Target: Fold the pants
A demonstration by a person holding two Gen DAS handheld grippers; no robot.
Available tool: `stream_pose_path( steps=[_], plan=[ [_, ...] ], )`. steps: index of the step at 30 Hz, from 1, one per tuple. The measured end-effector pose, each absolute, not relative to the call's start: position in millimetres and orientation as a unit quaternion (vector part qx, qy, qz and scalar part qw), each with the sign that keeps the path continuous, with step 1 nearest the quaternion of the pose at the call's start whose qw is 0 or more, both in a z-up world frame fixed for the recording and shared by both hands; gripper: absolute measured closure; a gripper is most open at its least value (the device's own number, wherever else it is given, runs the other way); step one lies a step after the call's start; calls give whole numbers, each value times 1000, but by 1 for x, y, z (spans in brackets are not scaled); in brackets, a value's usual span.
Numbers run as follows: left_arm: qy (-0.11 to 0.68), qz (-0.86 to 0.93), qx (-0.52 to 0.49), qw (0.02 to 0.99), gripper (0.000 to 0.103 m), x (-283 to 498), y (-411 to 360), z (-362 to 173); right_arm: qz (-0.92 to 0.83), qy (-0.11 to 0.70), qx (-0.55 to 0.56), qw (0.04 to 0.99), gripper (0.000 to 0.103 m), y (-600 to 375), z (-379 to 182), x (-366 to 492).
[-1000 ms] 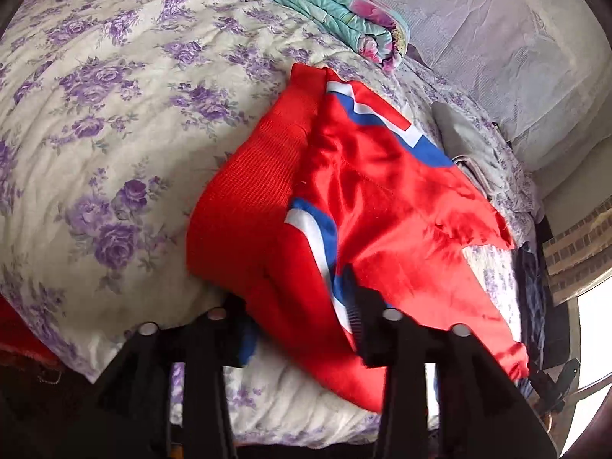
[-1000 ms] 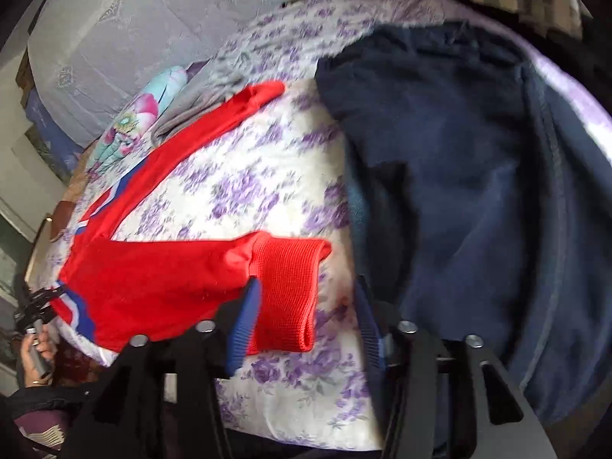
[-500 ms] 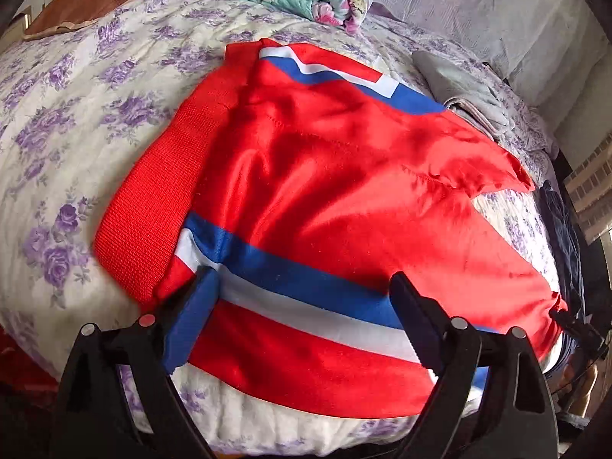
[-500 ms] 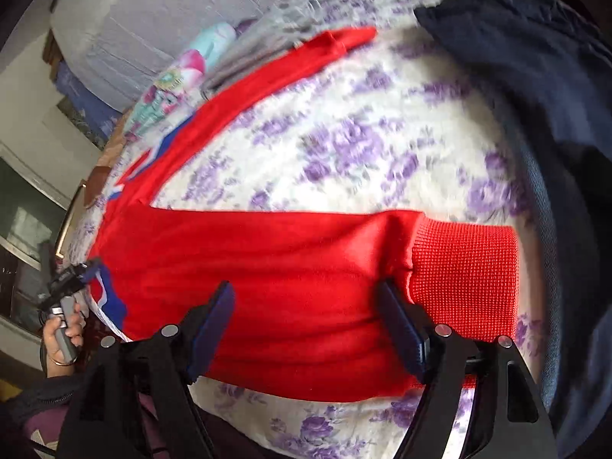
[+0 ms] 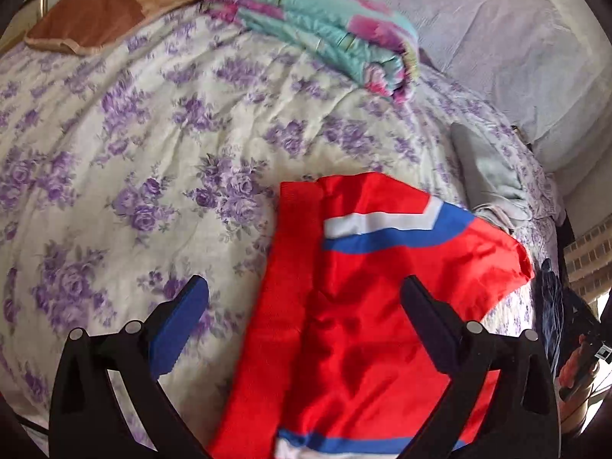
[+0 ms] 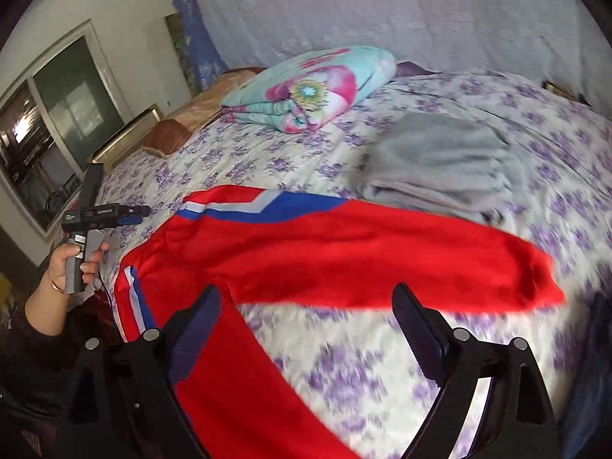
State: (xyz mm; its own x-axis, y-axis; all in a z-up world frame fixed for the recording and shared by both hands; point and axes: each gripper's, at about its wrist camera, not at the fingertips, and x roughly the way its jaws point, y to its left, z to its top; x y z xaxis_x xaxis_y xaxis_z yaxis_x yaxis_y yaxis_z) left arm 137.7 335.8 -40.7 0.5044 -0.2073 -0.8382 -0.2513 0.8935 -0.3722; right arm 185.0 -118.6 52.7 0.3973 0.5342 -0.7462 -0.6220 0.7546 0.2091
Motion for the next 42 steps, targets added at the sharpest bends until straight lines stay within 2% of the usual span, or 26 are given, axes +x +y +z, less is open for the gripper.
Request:
stream_pose_path(
  steps=[4,8,11,13,14,15,16,17,18,20,26,29,32,33,34,35,36,39,42],
  plan=[
    [536,2,-234,811,5,183,339,-69,350,446,-156,809,14,-38,31,257],
    [544,-12,-214,811,5,209,329,-74,349,468,-219,782,18,6,-5,308],
    [543,-18,-207,814,5,220,326,-74,337,485,-259,764,26,19,-33,336],
    [535,-27,-205,819,8,224,325,-72,340,497,-266,752,37,21,-48,346],
    [533,-34,-203,821,23,225,323,-71,343,505,-269,745,47,22,-55,349],
    [534,-34,-198,822,35,227,322,-70,345,517,-277,733,66,22,-63,349],
    [531,-29,-200,823,47,228,321,-70,343,528,-283,723,69,23,-70,350],
    [525,-34,-210,824,57,227,322,-68,346,523,-281,726,82,21,-69,348],
    [521,-40,-212,826,60,226,321,-66,350,520,-274,729,99,19,-66,347],
    [512,-37,-202,834,62,223,318,-58,357,510,-260,738,99,12,-54,343],
    [464,-50,-200,861,62,190,318,-10,394,438,-224,776,100,-23,25,285],
    [436,-70,-188,877,62,157,312,17,418,399,-212,788,99,-47,61,228],
    [418,-94,-160,889,59,111,300,32,441,380,-204,787,99,-67,73,155],
    [415,-102,-153,891,55,92,298,33,448,379,-206,783,99,-70,69,129],
    [415,-105,-153,891,41,75,296,30,457,380,-204,778,99,-73,61,105],
    [416,-105,-159,889,20,59,296,25,466,386,-193,772,99,-76,50,80],
    [417,-99,-172,887,13,42,299,16,476,393,-180,766,99,-79,35,57],
    [443,-90,-232,861,12,2,311,-18,479,414,-163,757,99,-78,-22,9],
    [450,-95,-299,836,12,-21,316,-41,462,422,-116,772,99,-84,-60,2]
  ],
)
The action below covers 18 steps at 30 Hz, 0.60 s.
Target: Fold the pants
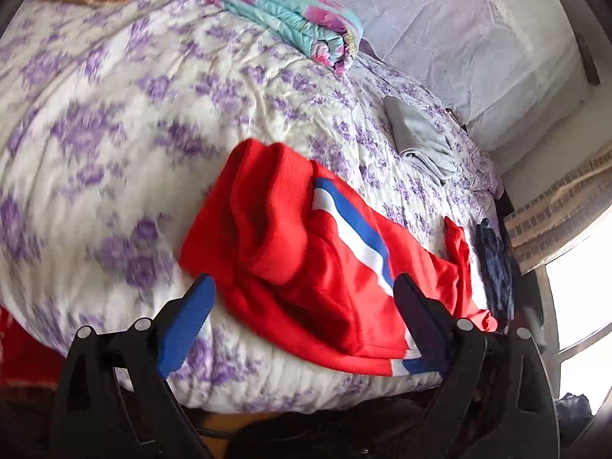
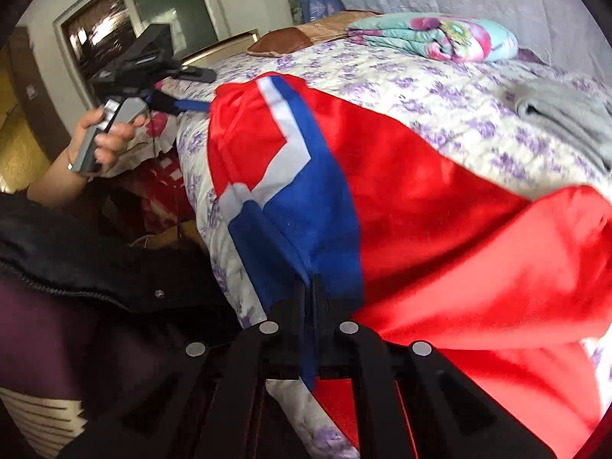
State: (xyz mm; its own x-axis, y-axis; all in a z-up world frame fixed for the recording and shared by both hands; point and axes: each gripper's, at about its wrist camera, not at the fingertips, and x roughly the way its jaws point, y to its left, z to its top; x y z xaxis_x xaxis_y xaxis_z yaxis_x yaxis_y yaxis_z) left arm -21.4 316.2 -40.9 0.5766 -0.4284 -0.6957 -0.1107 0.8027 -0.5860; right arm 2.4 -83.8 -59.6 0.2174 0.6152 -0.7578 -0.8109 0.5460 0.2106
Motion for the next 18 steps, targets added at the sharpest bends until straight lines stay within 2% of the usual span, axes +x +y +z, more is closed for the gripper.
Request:
stream_pose_path(
  steps=[3,10,15,16,18],
  plan=[
    [437,-98,-331,831,12,-27,309,-40,462,417,-47,782,99,-96,-64,10],
    [429,-76,-377,817,11,-7,301,-42,450,405,-24,796,99,-100,-74,-1],
    [444,-56,-367,816,12,9,292,-46,449,412,8,793,99,-104,-82,8],
    [446,-51,-374,812,18,14,294,-50,450,412,11,792,99,-104,-83,8],
    [442,-47,-381,811,57,20,298,-53,449,411,13,793,99,-104,-82,8]
  ],
)
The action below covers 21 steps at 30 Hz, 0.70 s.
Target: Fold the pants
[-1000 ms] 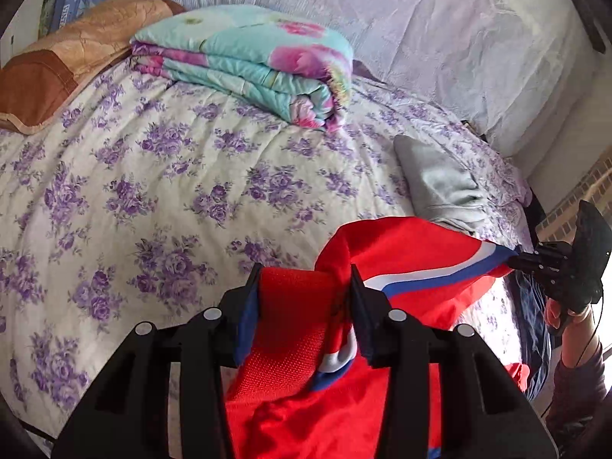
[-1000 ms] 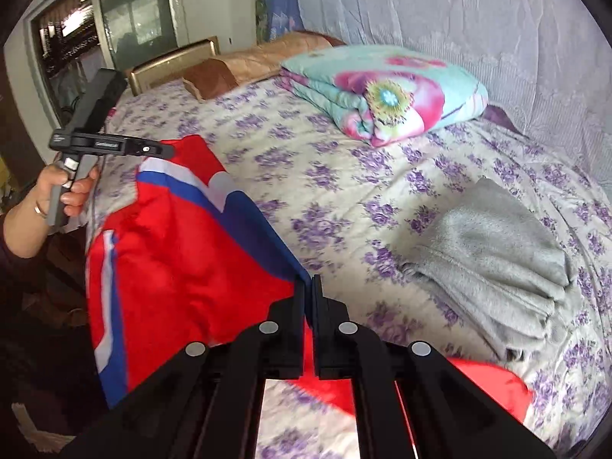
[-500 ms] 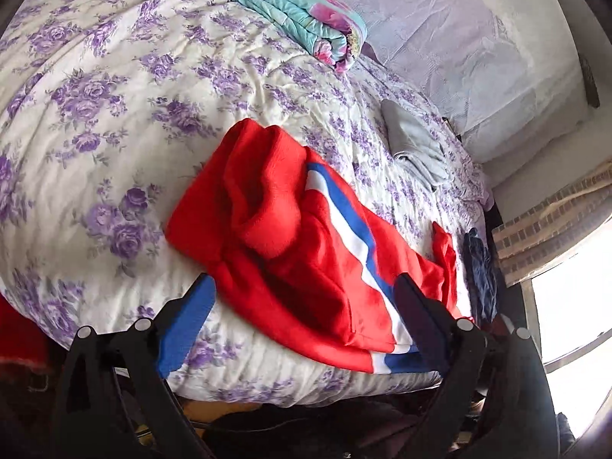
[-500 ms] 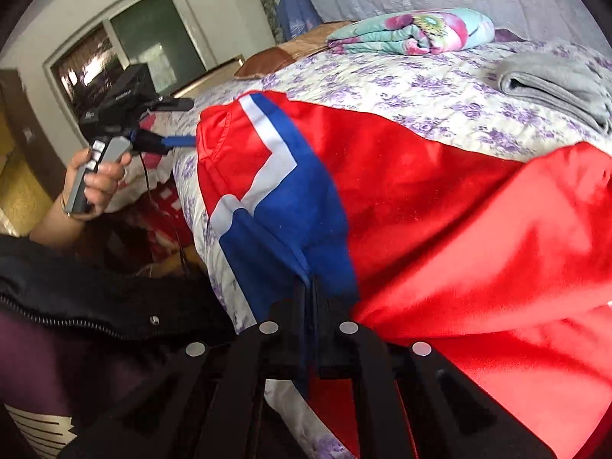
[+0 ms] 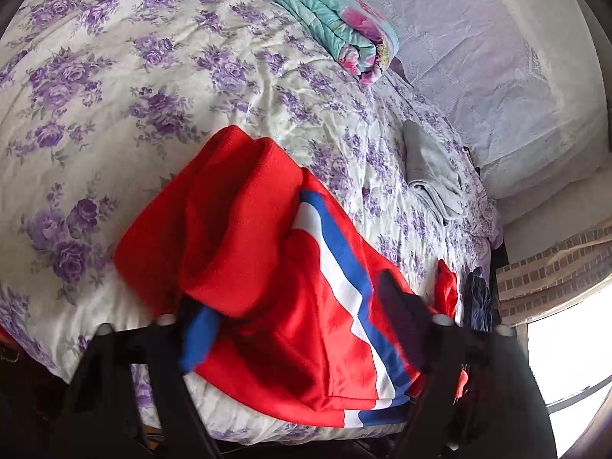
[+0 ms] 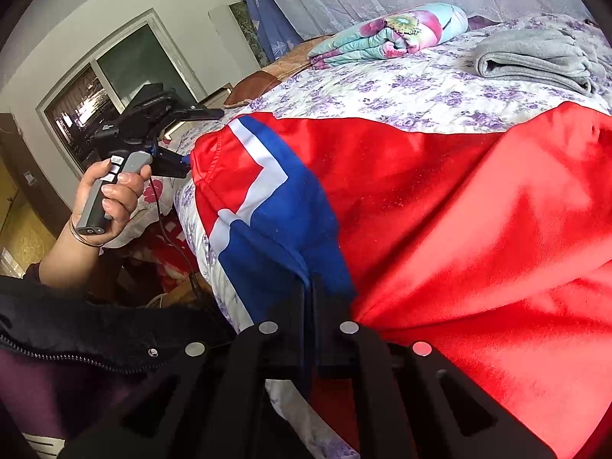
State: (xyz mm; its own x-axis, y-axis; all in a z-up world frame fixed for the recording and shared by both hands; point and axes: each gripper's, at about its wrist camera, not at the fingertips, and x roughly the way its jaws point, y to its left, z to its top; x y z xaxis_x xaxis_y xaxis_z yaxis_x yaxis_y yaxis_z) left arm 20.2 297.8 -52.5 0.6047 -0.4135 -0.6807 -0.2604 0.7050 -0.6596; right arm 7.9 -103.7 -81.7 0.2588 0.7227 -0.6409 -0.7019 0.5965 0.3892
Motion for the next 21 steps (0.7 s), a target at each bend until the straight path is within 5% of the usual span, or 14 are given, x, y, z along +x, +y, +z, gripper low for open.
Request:
stream_pose_path(
  steps=[1,7,13,19,21],
  plan=[
    [437,-59,-386,811,80,22,300,-49,448,407,13,796,99,-104,-79,6],
    [391,-49,-346,851,80,-3,302,-13,470,368,1,802,99,-103,-54,-11],
    [435,-20,-338,834,80,-8,322,-78,451,408,-17,794,96,-93,-80,-5],
    [424,-39,-317,847,75,-22,319,-68,449,402,-37,797,94,-93,-77,-15],
    [421,-46,-320,847,64,-35,315,-58,457,402,-26,793,66,-97,-72,-15]
  ],
)
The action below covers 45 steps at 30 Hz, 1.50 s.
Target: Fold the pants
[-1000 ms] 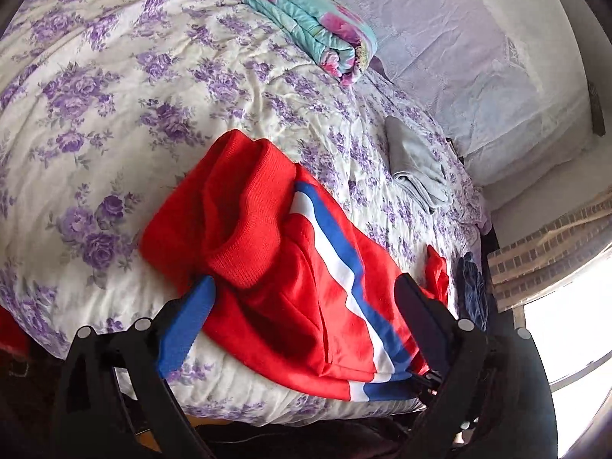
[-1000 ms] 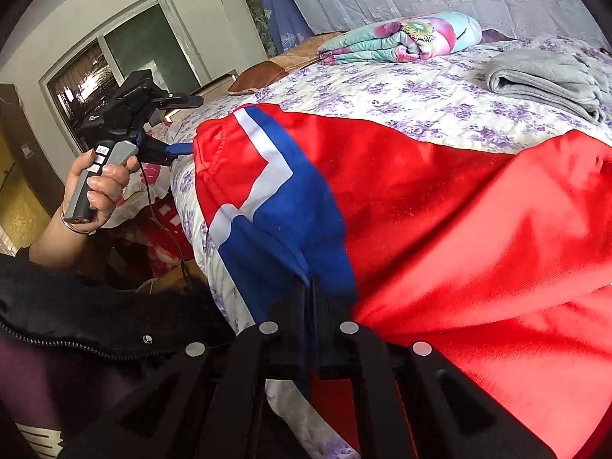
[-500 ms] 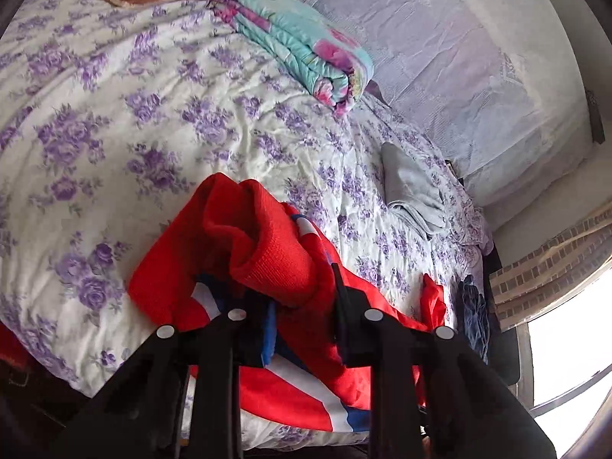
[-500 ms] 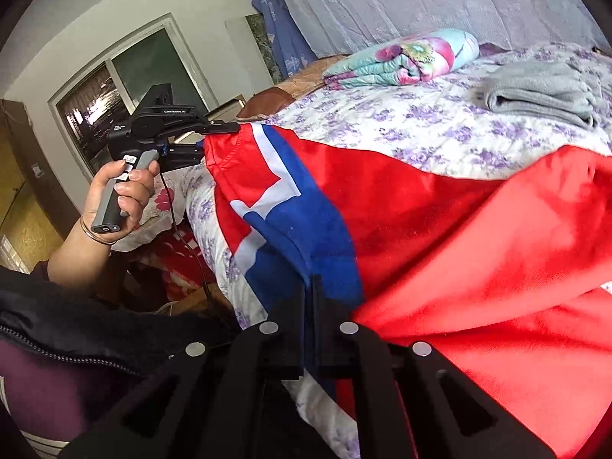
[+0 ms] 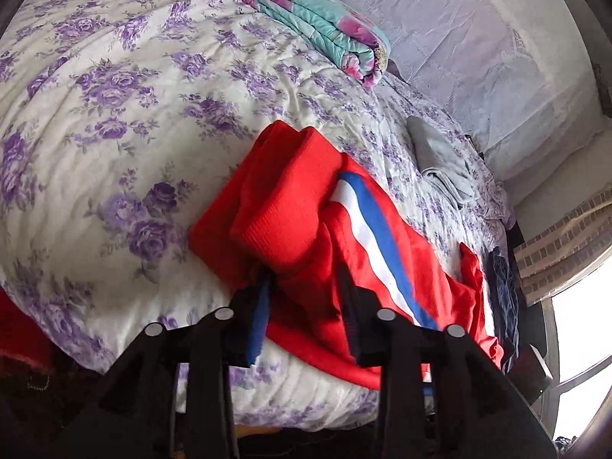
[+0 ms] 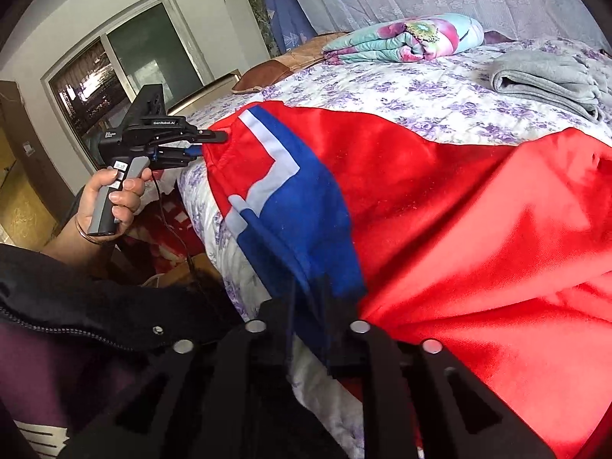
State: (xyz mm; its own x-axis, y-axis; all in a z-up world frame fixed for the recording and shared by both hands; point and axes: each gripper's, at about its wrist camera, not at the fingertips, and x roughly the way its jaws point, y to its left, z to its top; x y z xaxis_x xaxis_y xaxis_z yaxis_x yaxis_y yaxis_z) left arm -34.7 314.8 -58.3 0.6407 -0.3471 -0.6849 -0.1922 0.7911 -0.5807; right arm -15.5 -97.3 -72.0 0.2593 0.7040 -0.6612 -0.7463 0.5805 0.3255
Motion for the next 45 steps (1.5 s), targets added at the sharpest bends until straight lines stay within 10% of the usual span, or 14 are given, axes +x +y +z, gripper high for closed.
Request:
stream_pose_path(
  steps=[3,5,8,14,16,20,26,31,36,40,42,45],
  plan=[
    [390,-56,-287,873,54,-57,298,-25,428,358,-15,830,18,-115,-44,-22],
    [369,-61,-255,891,48,-62,281,1,370,308,-6,876,3,-135,-14,-18],
    [346,-74,-221,909,27,-52,250,24,273,292,18,916,3,-152,20,17],
    [455,-118,-245,848,26,8,186,-61,45,417,-76,905,4,-113,-17,128],
    [457,-108,-228,853,25,7,169,-77,7,456,-99,885,25,-109,-50,145],
    [443,-127,-212,862,22,-1,162,-73,-9,451,-84,889,98,-133,-61,125],
    [431,-144,-261,852,23,-2,185,-75,7,295,104,950,97,-240,-5,-8],
    [437,-143,-239,856,22,0,179,-77,-14,386,148,911,84,-272,-81,-40],
    [440,-147,-247,851,22,1,184,-77,-31,309,171,935,25,-295,-54,-58],
    [438,-147,-258,849,22,-1,189,-77,-45,328,202,922,29,-320,-52,-48],
    [437,-143,-268,847,23,-2,197,-75,-47,351,221,909,89,-334,-65,-42],
    [437,-112,-267,852,33,-5,216,-70,-17,335,230,914,90,-339,-61,-51]
  ],
)
